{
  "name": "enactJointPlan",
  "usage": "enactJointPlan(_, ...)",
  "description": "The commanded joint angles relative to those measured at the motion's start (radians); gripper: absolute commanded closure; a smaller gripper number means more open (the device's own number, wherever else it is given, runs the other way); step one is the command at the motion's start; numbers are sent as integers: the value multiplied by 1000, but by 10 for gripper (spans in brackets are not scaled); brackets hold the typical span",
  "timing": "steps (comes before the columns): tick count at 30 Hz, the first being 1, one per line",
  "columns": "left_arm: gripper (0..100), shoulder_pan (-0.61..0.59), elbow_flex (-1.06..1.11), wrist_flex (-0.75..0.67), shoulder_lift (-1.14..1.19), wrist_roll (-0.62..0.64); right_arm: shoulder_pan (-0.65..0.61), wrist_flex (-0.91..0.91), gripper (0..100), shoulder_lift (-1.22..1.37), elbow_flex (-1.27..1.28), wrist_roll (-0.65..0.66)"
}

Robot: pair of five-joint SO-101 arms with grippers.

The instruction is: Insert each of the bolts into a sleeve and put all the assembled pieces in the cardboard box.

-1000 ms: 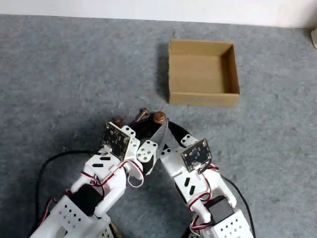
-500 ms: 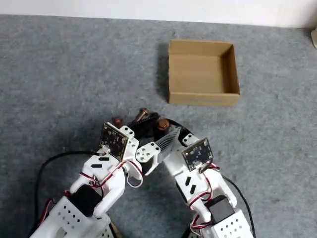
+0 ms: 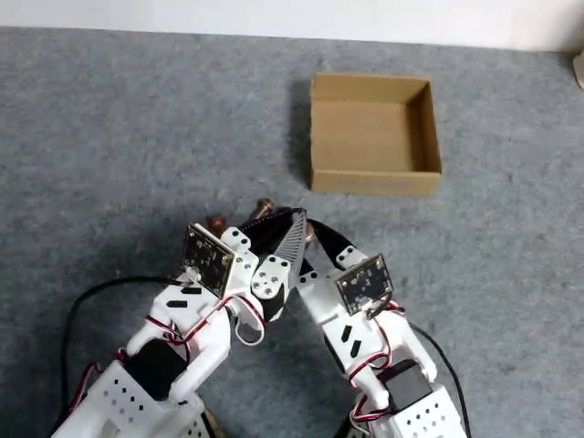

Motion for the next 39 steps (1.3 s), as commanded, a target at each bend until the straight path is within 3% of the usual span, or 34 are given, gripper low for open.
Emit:
enactJointPlan(1, 994, 12, -74, 5, -10, 0, 8, -4, 994, -16, 125, -6)
enactJointPlan(3, 994, -15, -76, 5, -10, 40, 8, -4, 994, -15, 125, -6)
enactJointPlan(10, 994, -338, -79, 2, 85, 203, 8, 157, 994, -12, 31, -14)
enactJointPlan(16, 994, -390, -177, -2, 475, 198, 47, 209, 994, -10, -53, -8)
enactJointPlan(23, 994, -567, -381, 2, 895, 201, 205, 245, 994, 62, -185, 5)
enactJointPlan(29, 994, -607, -461, 2, 1010, 203, 239, 240, 994, 572, -572, 115)
enactJointPlan(34, 994, -607, -464, 0, 1017, 203, 354, 254, 994, 1170, -1122, 114)
enactJointPlan(39, 994, -607, -464, -2, 1018, 203, 432, 467, 994, 1756, -1778, 114)
